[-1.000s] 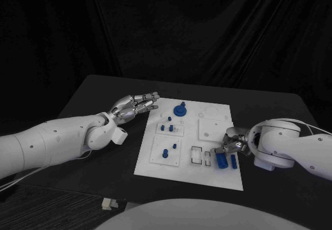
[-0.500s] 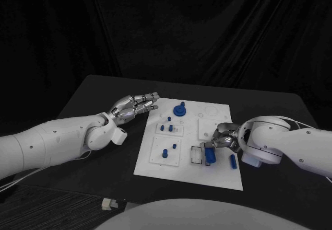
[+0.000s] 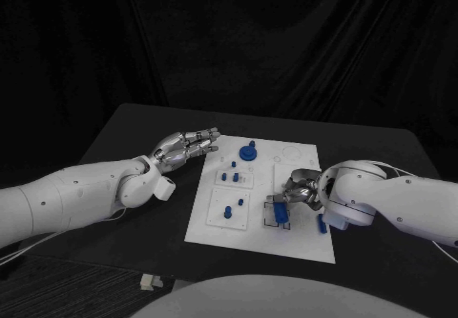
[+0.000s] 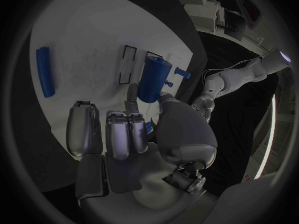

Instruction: Assemble the parts on the task board

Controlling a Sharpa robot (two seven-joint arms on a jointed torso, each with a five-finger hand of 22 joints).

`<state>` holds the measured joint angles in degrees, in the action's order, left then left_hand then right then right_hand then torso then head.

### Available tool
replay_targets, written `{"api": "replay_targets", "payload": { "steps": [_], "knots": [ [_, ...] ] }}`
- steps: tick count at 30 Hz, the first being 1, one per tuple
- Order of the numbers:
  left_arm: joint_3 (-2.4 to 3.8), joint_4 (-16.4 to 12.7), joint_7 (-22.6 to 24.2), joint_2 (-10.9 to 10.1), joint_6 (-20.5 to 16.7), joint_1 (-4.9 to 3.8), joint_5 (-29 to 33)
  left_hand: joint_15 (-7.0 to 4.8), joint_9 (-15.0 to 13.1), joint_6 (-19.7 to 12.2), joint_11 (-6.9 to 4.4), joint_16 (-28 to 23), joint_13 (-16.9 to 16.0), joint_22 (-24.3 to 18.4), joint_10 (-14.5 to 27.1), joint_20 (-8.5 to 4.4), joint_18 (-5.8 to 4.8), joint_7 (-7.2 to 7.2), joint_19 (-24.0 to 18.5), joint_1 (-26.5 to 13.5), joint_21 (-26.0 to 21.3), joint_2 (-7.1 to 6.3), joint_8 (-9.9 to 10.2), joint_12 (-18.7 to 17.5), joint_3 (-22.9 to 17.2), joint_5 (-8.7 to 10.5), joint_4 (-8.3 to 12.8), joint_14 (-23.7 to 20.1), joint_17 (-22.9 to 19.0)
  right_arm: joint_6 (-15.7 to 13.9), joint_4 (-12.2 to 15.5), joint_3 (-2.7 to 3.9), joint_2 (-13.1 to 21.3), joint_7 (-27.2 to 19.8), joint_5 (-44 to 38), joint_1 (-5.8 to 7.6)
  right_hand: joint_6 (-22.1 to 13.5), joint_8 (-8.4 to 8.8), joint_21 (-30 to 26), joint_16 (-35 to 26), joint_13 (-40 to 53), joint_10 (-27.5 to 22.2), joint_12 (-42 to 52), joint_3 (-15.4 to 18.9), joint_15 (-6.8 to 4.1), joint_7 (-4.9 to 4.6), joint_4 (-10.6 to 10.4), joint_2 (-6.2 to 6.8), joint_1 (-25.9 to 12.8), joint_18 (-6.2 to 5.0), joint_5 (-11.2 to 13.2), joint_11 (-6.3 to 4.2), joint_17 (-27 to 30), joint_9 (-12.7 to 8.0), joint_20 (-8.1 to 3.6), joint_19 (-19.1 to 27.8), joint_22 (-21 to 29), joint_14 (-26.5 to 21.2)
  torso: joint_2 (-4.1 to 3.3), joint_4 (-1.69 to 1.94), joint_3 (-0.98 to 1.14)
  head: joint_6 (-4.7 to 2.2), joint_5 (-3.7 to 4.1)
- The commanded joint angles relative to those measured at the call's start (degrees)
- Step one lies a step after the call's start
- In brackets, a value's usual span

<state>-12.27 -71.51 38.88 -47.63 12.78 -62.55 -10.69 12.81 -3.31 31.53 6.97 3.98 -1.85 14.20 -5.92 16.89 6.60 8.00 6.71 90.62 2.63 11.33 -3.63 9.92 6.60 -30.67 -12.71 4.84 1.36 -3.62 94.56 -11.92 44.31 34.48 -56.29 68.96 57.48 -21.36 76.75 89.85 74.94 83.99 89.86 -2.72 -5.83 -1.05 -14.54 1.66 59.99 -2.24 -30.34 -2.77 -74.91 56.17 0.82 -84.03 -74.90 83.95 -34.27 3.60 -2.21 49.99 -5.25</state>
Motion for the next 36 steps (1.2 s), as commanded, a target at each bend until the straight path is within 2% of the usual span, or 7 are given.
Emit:
{"api": "replay_targets", "payload": {
  "steps": [1, 14, 20, 36],
  "knots": [
    [0.06, -0.13, 2.78, 0.1, 0.95, 0.09, 0.38, 0.46, -0.01, 0.15, 0.39, 0.35, -0.07, 0.0, 0.08, 0.03, -0.66, 0.32, 0.41, 0.46, 0.16, -0.17, -0.19, 0.24, -0.38, -0.22, -0.08, 0.16, 0.08, -1.26, -0.39, 0.02, -0.46, 0.53, 0.29, -0.29, -0.49, 0.14, -0.46, 0.15, 15.06, 6.01, 0.14, -0.59, -0.12, -0.07, 0.11, -0.36, -0.08, -1.02, 0.47, 0.01, -15.09, 0.15, -0.35, -0.13, -10.69, 6.05, -0.02, 0.0, 0.0, 0.01, 0.07],
    [0.06, -0.08, 2.52, 0.16, 1.32, 0.09, 0.38, 0.66, -0.01, 0.19, 0.4, 0.45, -0.07, -0.02, 0.08, 0.03, -0.74, 0.35, 0.47, 0.39, 0.17, -0.38, -0.2, 0.25, -0.39, -0.17, -0.06, 0.26, 0.1, 1.69, -0.89, 0.01, -1.48, 1.32, -0.16, -1.14, -0.88, 0.74, -1.63, 0.15, 15.06, 6.01, 0.14, -0.32, 0.11, -0.4, -0.33, -0.71, -0.69, -1.24, 5.07, 0.3, -15.09, 0.35, -0.13, 0.2, -10.36, 6.05, 0.0, 0.0, -0.01, 0.01, -0.15],
    [0.06, -0.03, 2.36, 0.23, 1.47, 0.09, 0.38, 0.81, -0.01, 0.19, 0.4, 0.51, -0.07, -0.02, 0.09, 0.03, -0.79, 0.35, 0.51, 0.36, 0.17, -0.41, -0.21, 0.24, -0.44, -0.17, -0.07, 0.32, 0.11, 1.74, -0.85, 0.01, -1.56, 1.39, -0.29, -1.29, -0.75, 0.97, -2.35, 0.15, 15.06, 6.01, 0.14, 0.41, 0.18, -0.47, -1.03, -1.06, -1.72, -1.37, 8.86, 0.37, -15.09, 0.49, -0.04, 0.34, -10.17, 6.05, 0.01, -0.03, 0.0, 0.01, -0.16],
    [0.06, 0.05, 2.03, 0.28, 1.83, 0.11, 0.38, 1.08, -0.01, 0.25, 0.42, 0.65, -0.08, -0.08, 0.07, 0.03, -0.86, 0.36, 0.54, 0.29, 0.17, -0.41, -0.23, 0.27, -0.55, -0.18, -0.11, 0.47, 0.14, 1.88, -1.12, 0.01, -1.74, 1.47, -0.32, -1.34, -0.69, 1.37, -2.79, 0.15, 15.06, 6.01, 0.14, 2.68, 0.25, -0.59, -1.77, -1.99, -4.32, -1.39, 16.37, 0.48, -15.09, 0.85, 0.04, 0.23, -10.17, 6.05, 0.0, 0.0, -0.01, 0.01, -0.26]
  ]
}}
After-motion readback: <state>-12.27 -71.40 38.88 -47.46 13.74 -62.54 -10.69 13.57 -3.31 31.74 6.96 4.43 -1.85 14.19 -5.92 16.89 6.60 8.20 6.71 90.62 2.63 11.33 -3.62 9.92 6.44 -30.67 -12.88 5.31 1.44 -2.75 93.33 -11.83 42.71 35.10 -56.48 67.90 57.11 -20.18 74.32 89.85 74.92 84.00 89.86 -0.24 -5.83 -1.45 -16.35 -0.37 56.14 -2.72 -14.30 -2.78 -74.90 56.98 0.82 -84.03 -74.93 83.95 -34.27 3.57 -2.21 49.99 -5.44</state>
